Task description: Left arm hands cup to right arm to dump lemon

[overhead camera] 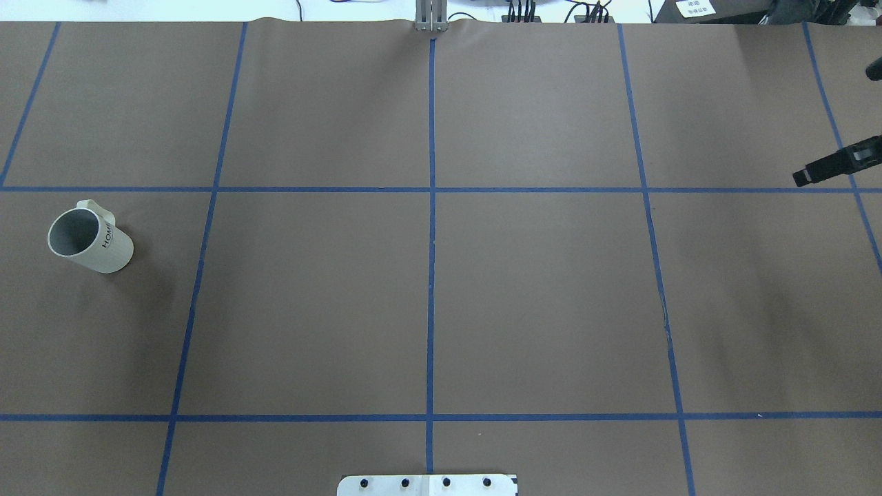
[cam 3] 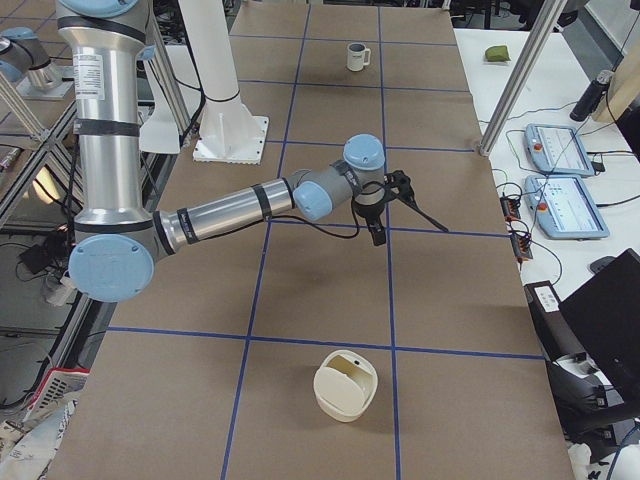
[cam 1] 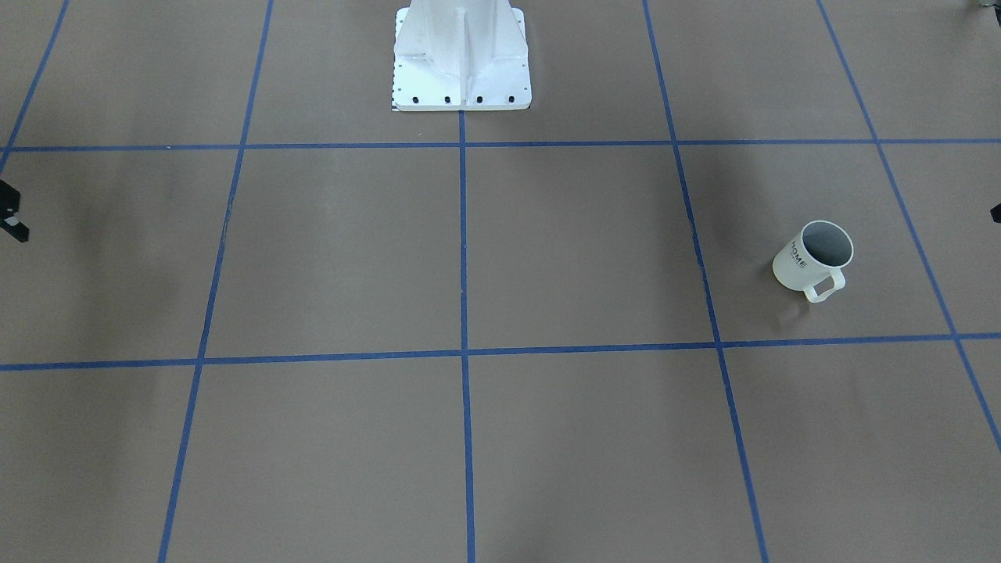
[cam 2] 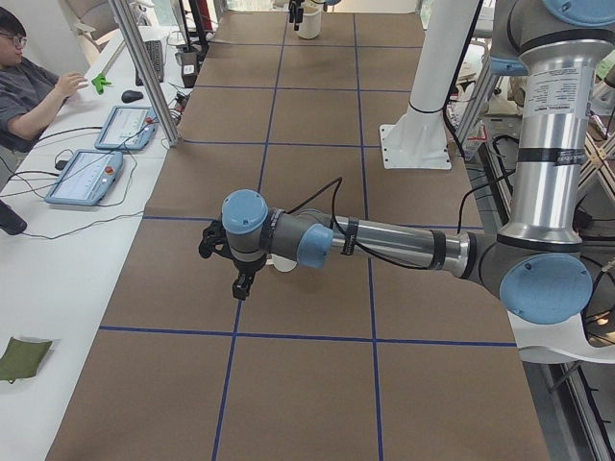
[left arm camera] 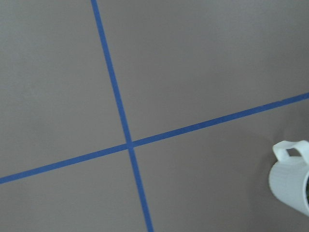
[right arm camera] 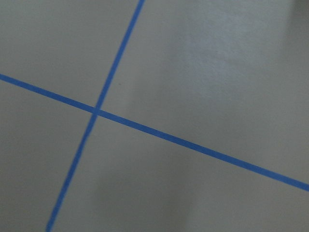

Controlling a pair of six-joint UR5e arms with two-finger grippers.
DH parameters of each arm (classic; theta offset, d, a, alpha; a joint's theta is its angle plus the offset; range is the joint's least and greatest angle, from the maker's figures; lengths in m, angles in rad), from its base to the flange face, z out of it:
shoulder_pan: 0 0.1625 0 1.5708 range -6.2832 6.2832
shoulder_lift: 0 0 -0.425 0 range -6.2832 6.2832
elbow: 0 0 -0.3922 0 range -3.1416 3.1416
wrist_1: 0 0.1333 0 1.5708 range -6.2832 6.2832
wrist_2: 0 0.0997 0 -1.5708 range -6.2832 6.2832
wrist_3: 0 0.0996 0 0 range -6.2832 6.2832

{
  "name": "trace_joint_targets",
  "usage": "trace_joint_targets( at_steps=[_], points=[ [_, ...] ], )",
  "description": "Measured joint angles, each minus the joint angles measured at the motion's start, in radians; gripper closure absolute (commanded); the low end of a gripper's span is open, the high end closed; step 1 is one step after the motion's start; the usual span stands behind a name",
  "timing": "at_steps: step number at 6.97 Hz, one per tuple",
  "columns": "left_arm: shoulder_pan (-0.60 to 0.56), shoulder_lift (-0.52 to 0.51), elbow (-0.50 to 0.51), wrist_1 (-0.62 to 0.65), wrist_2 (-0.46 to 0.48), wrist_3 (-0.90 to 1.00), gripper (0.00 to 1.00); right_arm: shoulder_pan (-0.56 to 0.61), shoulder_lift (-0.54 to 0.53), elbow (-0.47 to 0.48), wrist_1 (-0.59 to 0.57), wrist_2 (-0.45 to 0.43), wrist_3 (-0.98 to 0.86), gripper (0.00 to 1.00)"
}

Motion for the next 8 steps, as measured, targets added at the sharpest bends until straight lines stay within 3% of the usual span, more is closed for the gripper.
trace_joint_targets(
  at_steps=[3, 5, 6, 7, 8],
  points=[
    [0.144, -0.002, 0.003, -0.078, -0.012, -0.199, 0.00, -0.165, 0.139, 0.040, 0.000, -0.057, 0.211, 0.01],
    [0.260, -0.002, 0.003, -0.201, 0.110, -0.481, 0.00, -0.237, 0.165, 0.055, -0.001, -0.123, 0.255, 0.01],
    [0.302, 0.000, 0.006, -0.235, 0.159, -0.554, 0.14, -0.247, 0.168, 0.056, -0.001, -0.134, 0.260, 0.01],
    [0.327, 0.003, 0.007, -0.249, 0.181, -0.582, 0.41, -0.251, 0.169, 0.055, -0.001, -0.139, 0.261, 0.01],
    [0.341, 0.008, 0.007, -0.255, 0.189, -0.590, 0.60, -0.253, 0.169, 0.054, -0.001, -0.140, 0.261, 0.01]
  ],
)
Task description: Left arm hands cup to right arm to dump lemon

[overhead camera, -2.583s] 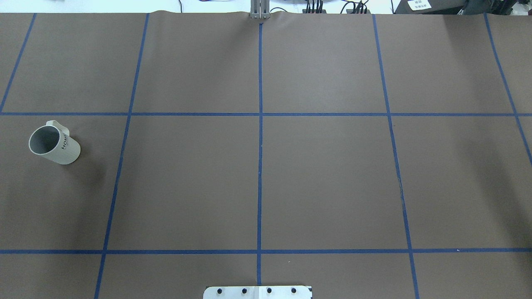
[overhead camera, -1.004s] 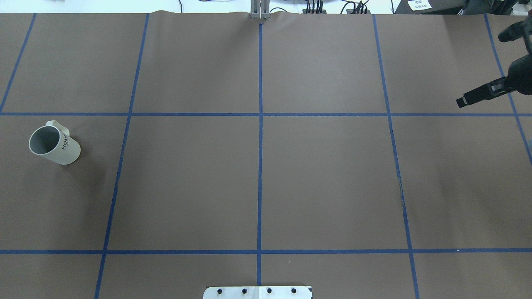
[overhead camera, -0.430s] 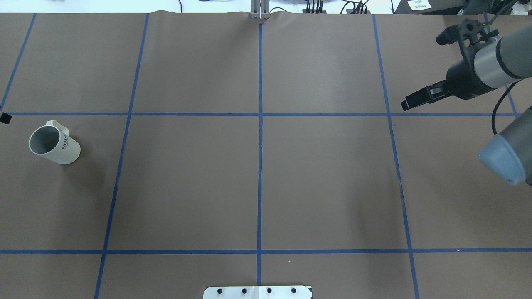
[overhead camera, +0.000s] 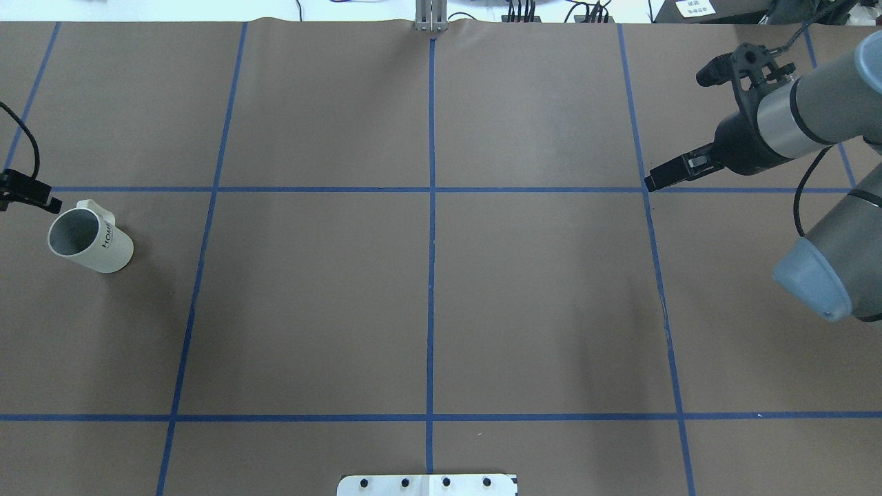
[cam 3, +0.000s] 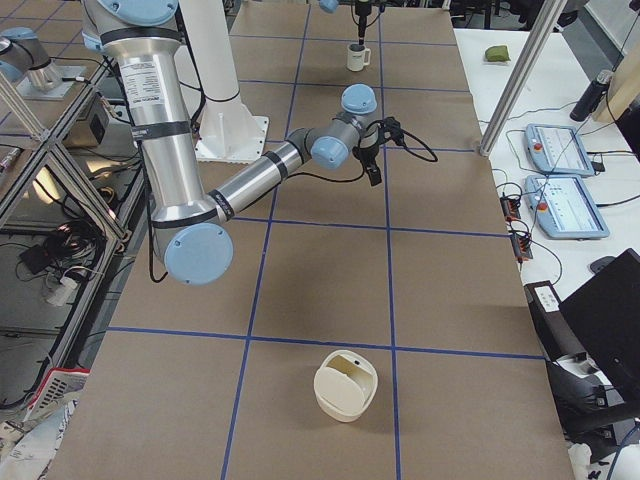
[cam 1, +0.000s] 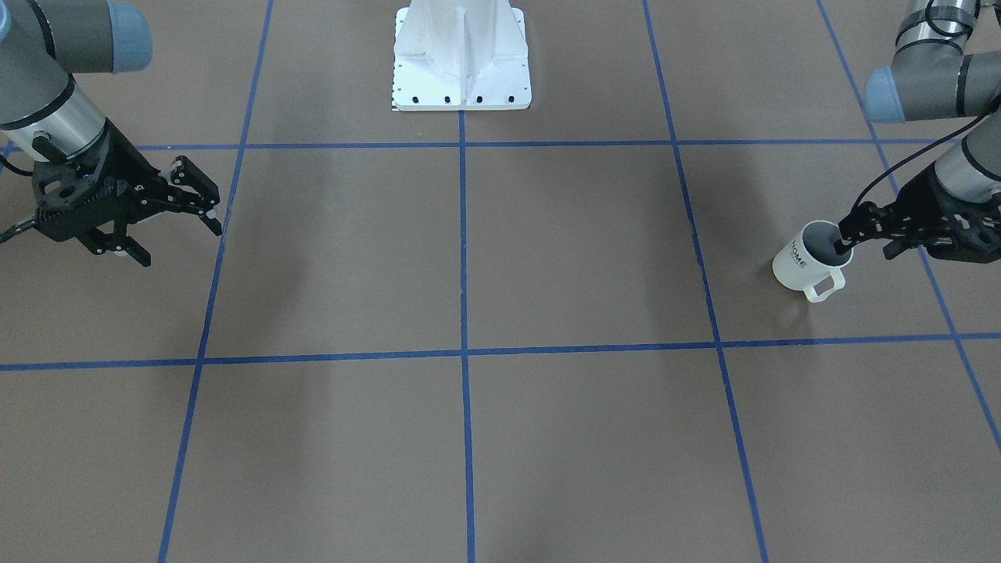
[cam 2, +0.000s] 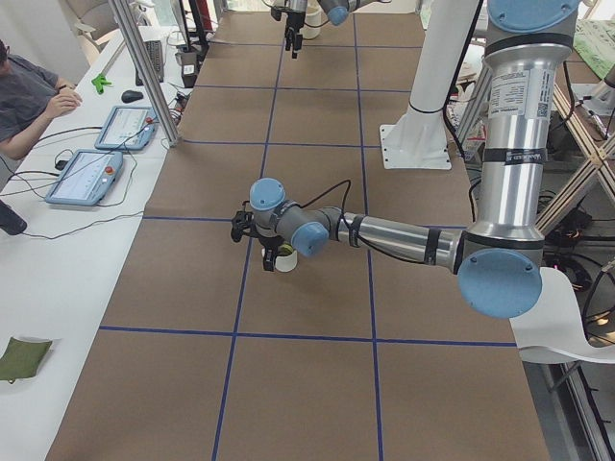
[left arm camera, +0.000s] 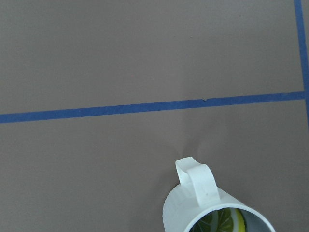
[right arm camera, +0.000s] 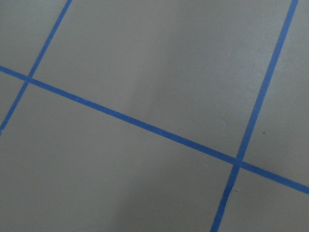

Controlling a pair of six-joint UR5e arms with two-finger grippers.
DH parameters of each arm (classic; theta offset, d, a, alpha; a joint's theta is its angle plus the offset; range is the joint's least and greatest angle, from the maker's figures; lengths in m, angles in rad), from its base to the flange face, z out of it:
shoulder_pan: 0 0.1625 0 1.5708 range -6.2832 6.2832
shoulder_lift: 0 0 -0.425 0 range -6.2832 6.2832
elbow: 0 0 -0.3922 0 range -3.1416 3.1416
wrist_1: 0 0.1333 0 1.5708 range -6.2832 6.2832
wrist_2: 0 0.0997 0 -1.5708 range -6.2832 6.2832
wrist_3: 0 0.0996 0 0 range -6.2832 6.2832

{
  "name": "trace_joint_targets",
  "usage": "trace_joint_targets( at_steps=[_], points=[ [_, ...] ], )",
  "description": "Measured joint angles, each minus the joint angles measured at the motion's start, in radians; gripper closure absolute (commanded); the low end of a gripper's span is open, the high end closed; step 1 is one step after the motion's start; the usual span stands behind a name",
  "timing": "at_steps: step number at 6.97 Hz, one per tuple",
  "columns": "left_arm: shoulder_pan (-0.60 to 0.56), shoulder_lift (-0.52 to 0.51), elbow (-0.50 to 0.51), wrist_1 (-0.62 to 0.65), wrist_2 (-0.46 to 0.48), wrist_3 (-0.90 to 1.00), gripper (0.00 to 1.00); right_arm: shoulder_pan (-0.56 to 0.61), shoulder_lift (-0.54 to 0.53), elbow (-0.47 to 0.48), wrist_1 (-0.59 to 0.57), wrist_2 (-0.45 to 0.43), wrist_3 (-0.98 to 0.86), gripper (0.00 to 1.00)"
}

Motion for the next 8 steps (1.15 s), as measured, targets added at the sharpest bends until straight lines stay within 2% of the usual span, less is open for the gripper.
trace_joint_targets(
  at_steps=[1, 2, 3, 6, 8],
  points=[
    [0.014, 0.003, 0.000, -0.003, 0.008, -0.002, 0.63, 0.000, 0.000, -0.002, 0.000, -0.001, -0.001, 0.01],
    [0.029, 0.005, 0.000, -0.004, 0.021, -0.003, 0.78, -0.001, 0.000, -0.003, 0.000, -0.001, -0.001, 0.01],
    [0.039, 0.005, -0.001, -0.005, 0.030, -0.002, 1.00, -0.001, 0.000, -0.004, 0.000, -0.001, -0.001, 0.00],
    [0.043, 0.014, -0.015, -0.004, 0.035, 0.000, 1.00, -0.001, 0.003, 0.000, 0.002, -0.007, -0.001, 0.00],
    [0.038, 0.018, -0.066, 0.005, 0.029, -0.004, 1.00, -0.002, 0.033, -0.011, 0.036, -0.017, -0.023, 0.00]
  ],
)
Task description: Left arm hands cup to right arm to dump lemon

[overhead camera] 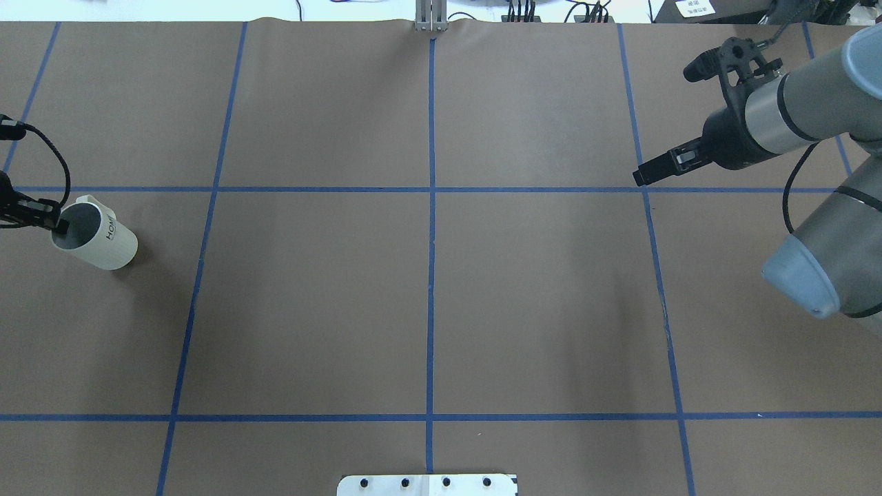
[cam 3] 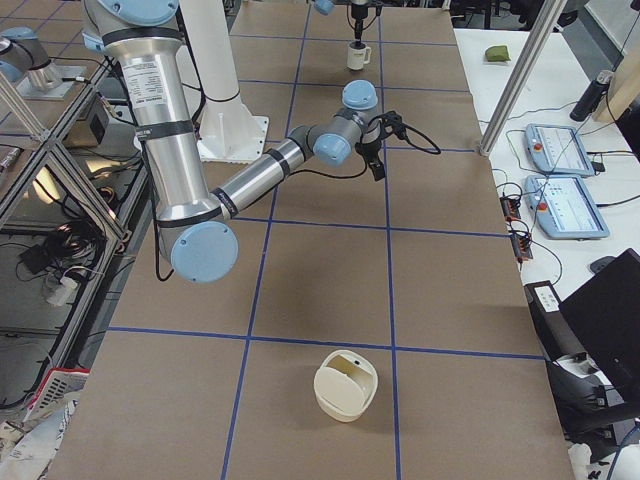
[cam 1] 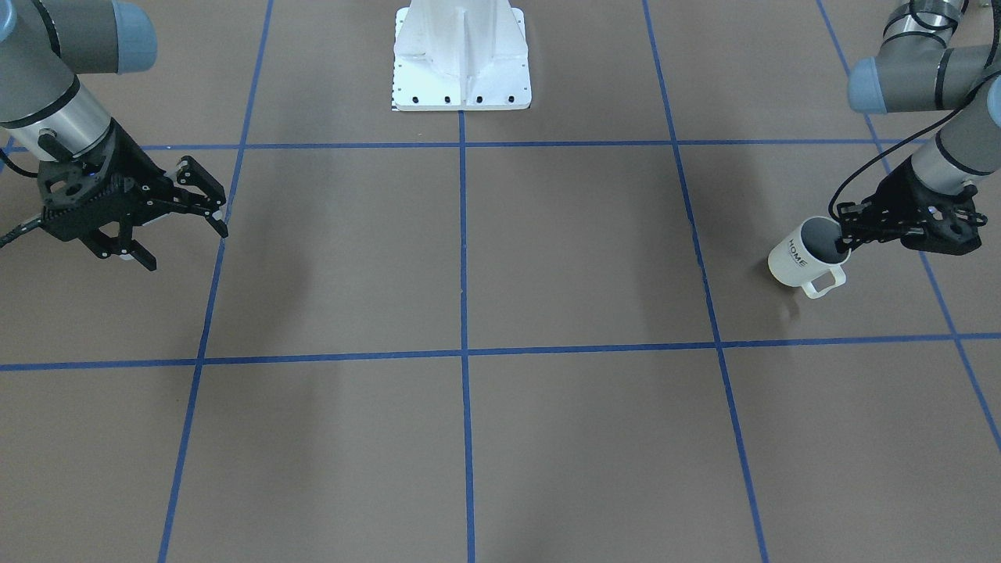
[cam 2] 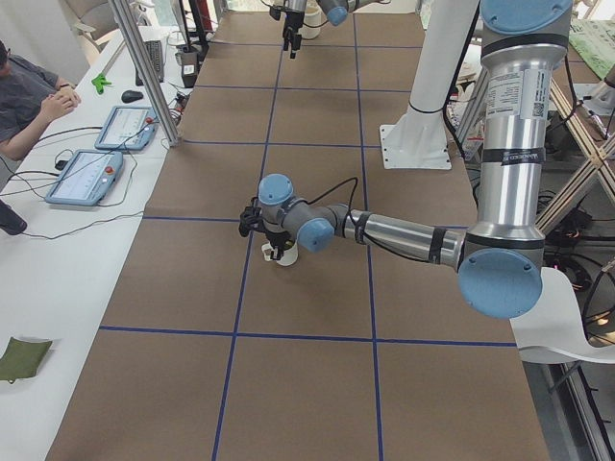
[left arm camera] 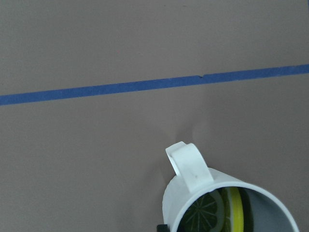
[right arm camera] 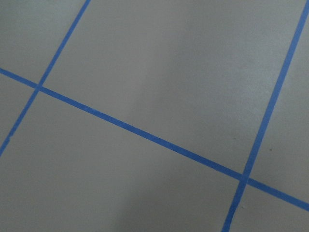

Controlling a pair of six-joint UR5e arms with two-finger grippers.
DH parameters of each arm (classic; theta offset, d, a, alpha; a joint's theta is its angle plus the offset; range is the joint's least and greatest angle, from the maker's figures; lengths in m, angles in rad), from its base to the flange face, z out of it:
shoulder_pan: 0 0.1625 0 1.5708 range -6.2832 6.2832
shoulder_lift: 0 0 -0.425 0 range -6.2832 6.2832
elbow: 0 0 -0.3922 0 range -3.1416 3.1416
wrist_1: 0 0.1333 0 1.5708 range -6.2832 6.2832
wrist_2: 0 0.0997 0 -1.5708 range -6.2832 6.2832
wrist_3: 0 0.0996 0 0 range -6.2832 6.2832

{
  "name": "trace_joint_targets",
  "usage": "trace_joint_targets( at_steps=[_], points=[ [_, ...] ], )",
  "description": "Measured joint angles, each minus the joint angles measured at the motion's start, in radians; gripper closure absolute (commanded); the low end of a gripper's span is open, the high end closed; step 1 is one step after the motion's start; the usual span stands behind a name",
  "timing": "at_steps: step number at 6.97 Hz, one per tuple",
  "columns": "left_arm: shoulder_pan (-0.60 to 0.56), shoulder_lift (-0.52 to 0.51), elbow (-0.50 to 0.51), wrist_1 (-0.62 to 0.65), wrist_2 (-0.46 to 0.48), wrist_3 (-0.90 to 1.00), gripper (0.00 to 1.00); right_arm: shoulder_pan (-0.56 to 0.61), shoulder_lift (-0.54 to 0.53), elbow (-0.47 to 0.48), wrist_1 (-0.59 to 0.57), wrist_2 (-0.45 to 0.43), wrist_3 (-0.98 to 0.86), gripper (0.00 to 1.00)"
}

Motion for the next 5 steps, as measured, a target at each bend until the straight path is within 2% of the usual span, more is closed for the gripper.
trace_joint_targets(
  at_steps=[2, 3, 5],
  points=[
    [-0.011, -0.035, -0.046, 0.036, -0.005, -0.067, 1.00, -0.004, 0.023, -0.023, 0.119, -0.048, -0.005, 0.00],
    [-0.014, -0.082, -0.059, 0.058, -0.006, -0.136, 1.00, -0.014, 0.036, -0.045, 0.196, -0.091, -0.006, 0.00],
    [-0.013, -0.223, -0.065, 0.110, -0.009, -0.324, 1.00, -0.068, 0.126, -0.099, 0.259, -0.152, -0.025, 0.00]
  ],
)
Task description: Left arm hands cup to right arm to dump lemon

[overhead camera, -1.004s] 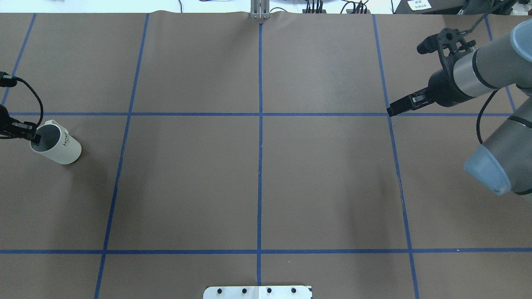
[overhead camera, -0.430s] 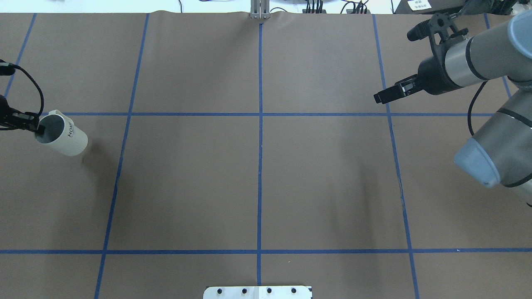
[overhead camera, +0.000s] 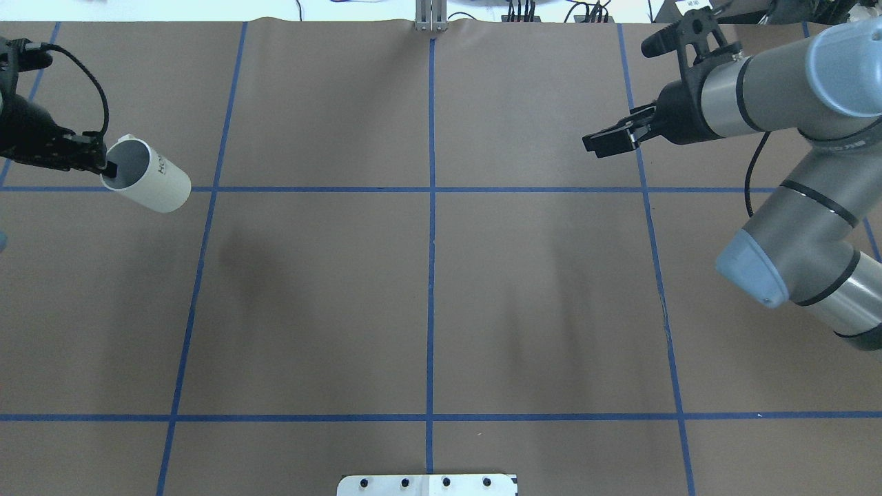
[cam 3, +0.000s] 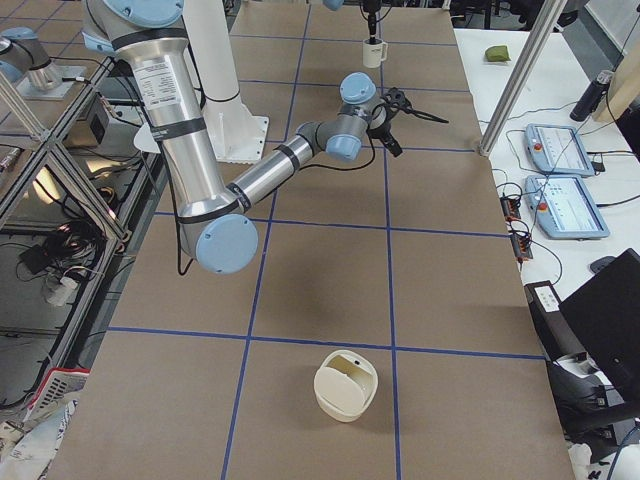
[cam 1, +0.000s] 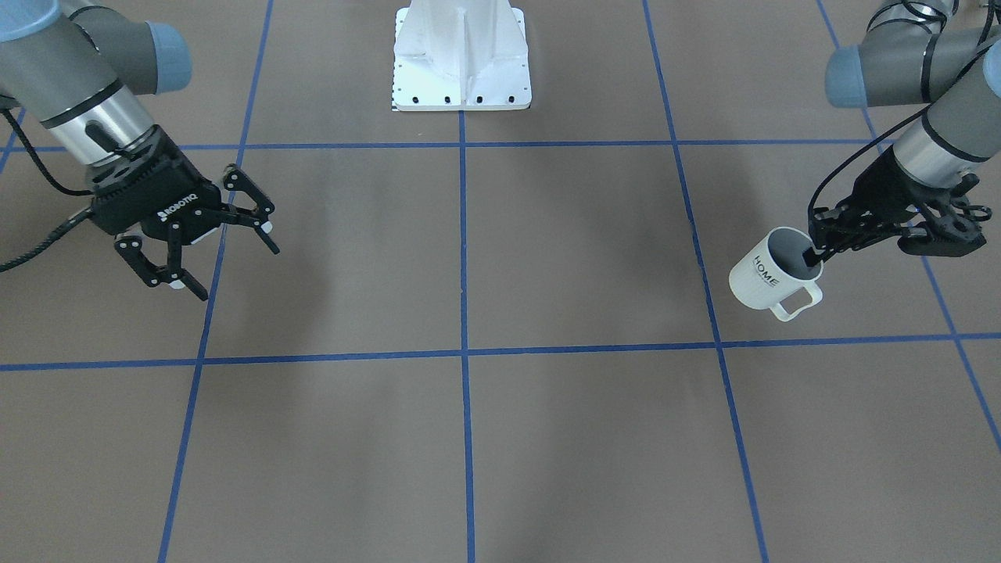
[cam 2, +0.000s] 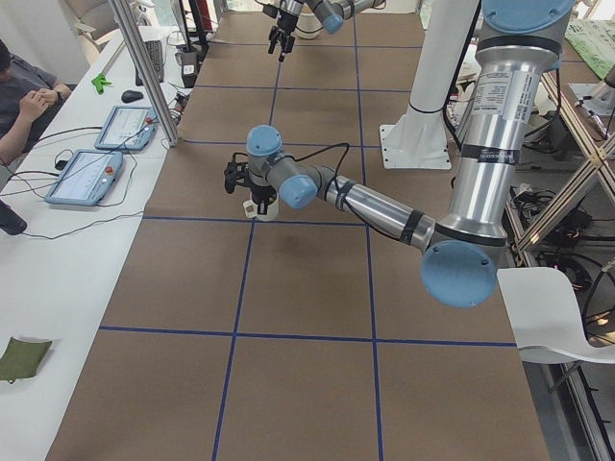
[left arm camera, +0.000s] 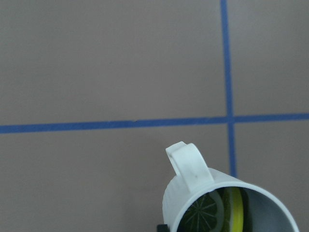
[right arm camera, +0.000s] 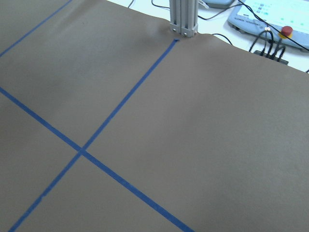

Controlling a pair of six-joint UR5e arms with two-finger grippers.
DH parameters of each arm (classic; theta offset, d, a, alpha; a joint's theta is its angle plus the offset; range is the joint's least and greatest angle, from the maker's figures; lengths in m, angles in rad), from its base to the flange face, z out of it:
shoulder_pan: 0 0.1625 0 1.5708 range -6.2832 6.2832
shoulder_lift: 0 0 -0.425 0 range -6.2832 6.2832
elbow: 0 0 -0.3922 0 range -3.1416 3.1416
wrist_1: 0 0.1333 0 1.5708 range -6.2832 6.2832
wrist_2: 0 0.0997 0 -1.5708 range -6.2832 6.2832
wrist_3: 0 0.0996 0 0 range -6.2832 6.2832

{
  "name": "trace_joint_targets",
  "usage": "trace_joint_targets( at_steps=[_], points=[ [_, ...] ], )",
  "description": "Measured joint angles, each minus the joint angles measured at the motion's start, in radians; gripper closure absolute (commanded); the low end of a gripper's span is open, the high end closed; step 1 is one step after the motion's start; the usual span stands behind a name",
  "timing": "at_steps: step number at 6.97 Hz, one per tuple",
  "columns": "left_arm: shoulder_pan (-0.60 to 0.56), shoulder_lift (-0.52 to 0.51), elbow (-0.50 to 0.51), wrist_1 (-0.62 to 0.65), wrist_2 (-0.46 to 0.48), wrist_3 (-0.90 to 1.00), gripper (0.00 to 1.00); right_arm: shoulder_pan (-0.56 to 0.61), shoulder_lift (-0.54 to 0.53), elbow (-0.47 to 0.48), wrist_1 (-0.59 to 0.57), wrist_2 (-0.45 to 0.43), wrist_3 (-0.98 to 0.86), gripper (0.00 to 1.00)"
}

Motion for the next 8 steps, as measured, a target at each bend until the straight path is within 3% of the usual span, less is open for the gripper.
trace_joint_targets(
  at_steps=[3, 4, 6, 8],
  points=[
    [0.005, -0.207, -0.008, 0.144, -0.046, -0.198, 1.00, -0.071, 0.130, -0.038, 0.012, -0.056, -0.130, 0.00],
    [0.017, -0.261, -0.005, 0.157, -0.053, -0.284, 1.00, -0.107, 0.142, -0.041, 0.036, -0.137, -0.162, 0.00],
    [0.058, -0.368, 0.020, 0.163, -0.059, -0.447, 1.00, -0.239, 0.152, -0.046, 0.141, -0.396, -0.189, 0.00],
    [0.113, -0.430, 0.036, 0.163, -0.060, -0.524, 1.00, -0.350, 0.198, -0.065, 0.187, -0.573, -0.193, 0.00]
  ],
)
